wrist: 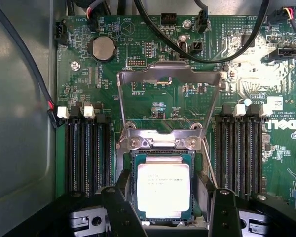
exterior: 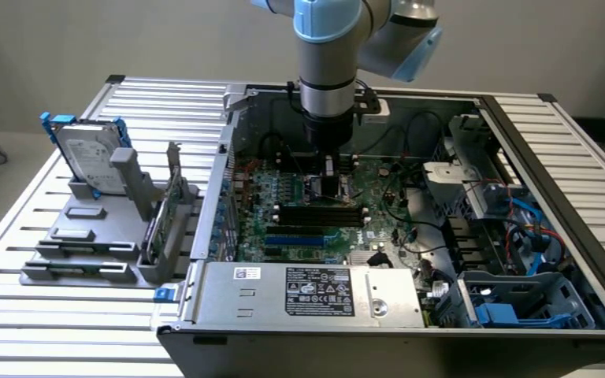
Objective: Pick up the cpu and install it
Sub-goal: 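Place the cpu into insertion slot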
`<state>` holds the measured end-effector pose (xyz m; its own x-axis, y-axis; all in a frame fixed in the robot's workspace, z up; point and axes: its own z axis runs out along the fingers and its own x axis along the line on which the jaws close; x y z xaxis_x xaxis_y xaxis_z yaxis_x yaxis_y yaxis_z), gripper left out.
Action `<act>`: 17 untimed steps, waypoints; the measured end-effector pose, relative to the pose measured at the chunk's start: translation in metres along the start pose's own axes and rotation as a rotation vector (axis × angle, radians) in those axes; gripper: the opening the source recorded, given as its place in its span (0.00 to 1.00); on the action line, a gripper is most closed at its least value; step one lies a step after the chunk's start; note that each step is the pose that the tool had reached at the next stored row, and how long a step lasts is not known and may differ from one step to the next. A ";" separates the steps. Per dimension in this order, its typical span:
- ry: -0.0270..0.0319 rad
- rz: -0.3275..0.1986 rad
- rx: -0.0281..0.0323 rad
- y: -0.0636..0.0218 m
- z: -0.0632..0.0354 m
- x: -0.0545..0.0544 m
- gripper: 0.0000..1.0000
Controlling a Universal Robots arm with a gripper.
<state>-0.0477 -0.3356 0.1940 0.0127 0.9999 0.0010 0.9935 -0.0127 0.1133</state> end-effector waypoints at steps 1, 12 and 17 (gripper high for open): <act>-0.0001 0.000 0.0001 0.0000 -0.0002 0.000 0.62; -0.0001 0.000 0.0007 0.0013 -0.0178 0.001 0.62; -0.0001 0.000 0.0036 -0.0001 -0.0255 0.001 0.48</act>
<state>-0.0507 -0.3350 0.2193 0.0127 0.9999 0.0009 0.9939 -0.0127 0.1097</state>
